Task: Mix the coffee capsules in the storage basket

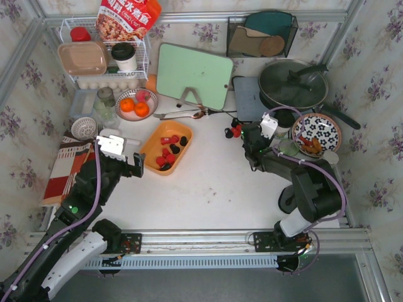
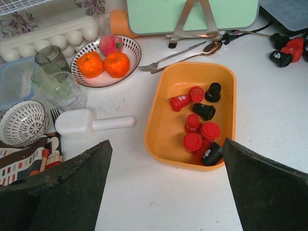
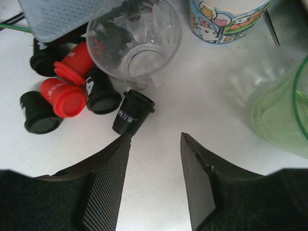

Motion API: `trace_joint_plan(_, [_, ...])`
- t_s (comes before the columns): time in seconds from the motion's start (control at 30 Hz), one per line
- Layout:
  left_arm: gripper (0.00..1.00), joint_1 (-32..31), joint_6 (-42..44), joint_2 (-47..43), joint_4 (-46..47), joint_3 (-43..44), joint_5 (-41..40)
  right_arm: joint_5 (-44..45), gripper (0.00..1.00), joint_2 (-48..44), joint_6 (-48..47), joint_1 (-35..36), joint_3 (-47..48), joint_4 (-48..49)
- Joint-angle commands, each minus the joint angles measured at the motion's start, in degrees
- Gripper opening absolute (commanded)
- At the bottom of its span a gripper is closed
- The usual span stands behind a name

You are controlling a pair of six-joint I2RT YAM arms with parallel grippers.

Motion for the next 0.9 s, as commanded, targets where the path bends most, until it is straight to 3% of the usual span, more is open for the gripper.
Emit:
trace_joint_plan(0.0, [0.99, 0.0, 0.4, 0.0, 2.4, 0.1, -0.2, -2.4, 0.53, 3.4, 2.2, -1.2, 1.8, 2.4])
trace_joint_plan(0.23, [0.99, 0.0, 0.6, 0.1, 2.5, -0.1, -0.3, -7.0, 0.52, 7.7, 3.1, -3.1, 4.2, 3.5])
trace_joint_plan(0.87, [0.99, 0.0, 0.7, 0.3, 2.7, -0.3, -0.3, -9.4, 0.47, 14.2, 3.1, -4.4, 6.6, 4.2])
